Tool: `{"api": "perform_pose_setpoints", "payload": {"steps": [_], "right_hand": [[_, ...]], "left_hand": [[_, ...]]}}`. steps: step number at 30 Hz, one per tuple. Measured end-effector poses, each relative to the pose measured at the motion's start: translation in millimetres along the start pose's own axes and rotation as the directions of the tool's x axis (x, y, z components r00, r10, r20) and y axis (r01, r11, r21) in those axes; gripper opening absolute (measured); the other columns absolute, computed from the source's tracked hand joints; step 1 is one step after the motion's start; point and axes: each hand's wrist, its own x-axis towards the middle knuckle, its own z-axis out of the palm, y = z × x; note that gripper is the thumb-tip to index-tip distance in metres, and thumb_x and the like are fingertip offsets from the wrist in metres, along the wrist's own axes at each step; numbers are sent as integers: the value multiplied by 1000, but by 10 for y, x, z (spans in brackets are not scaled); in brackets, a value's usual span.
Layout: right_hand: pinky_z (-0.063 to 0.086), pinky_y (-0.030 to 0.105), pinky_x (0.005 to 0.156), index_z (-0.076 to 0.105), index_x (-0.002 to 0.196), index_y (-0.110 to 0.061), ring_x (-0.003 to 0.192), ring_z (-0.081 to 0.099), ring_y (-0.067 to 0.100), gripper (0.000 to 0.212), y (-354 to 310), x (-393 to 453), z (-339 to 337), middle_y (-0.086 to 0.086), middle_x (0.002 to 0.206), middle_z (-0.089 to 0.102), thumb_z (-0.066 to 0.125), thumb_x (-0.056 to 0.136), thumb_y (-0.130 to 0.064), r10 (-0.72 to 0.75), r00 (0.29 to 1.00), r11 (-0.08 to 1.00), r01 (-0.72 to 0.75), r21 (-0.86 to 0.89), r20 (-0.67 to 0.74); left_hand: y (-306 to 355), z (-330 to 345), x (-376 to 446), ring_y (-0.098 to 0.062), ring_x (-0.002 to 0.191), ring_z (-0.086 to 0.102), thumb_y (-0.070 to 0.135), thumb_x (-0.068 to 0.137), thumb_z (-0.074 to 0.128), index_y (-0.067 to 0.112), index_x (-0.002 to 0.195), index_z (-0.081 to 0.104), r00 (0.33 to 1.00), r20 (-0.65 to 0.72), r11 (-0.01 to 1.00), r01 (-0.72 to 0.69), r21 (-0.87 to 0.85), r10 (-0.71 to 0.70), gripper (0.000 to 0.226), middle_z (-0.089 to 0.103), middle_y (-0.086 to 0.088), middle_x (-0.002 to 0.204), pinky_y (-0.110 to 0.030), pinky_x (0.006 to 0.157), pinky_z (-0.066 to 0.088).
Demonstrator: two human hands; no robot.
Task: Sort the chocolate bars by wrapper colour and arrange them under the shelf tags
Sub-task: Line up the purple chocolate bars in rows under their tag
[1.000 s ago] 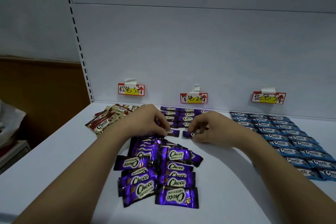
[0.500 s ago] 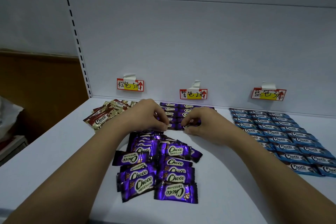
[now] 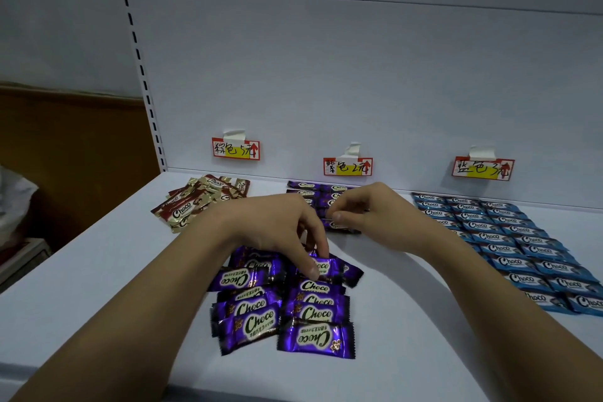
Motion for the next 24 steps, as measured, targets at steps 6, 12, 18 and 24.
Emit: {"api": "perform_pose_setpoints", "payload": {"steps": [6,12,18,24], "right_hand": [[54,32,74,75,83,-26,73,65,9,14,-31,-5,9,-11,79,72,67,89,-17,7,1000,998,-8,70,26],[48,15,69,75,86,-33,79,64,-1,5,-172,-56,69,-19,84,70,76,82,-30,-70,990,997,66,39,120],[54,22,70,69,90,-42,82,59,1,27,-314,-90,221,-24,92,60,82,68,-51,-55,970,988,88,-130,238],[46,18,60,70,80,-26,63,59,1,11,-291,-92,145,-12,71,67,77,80,-34,-11,965,998,-5,61,261]], "left_hand": [[-37,-100,-54,-1,82,64,31,72,83,31,81,73,967,-253,976,-79,-203,26,13,71,12,87,-11,71,47],[-227,-269,-125,-9,75,70,27,77,79,23,92,75,828,-547,912,-122,-391,-124,16,75,3,83,-15,56,51],[-354,-248,-123,-11,77,72,15,83,73,18,98,74,863,-460,906,-6,-423,-209,14,76,2,85,-18,60,55],[-314,-249,-150,-8,80,71,21,82,75,20,93,73,912,-374,925,16,-379,-169,11,76,1,83,-24,75,54]]}}
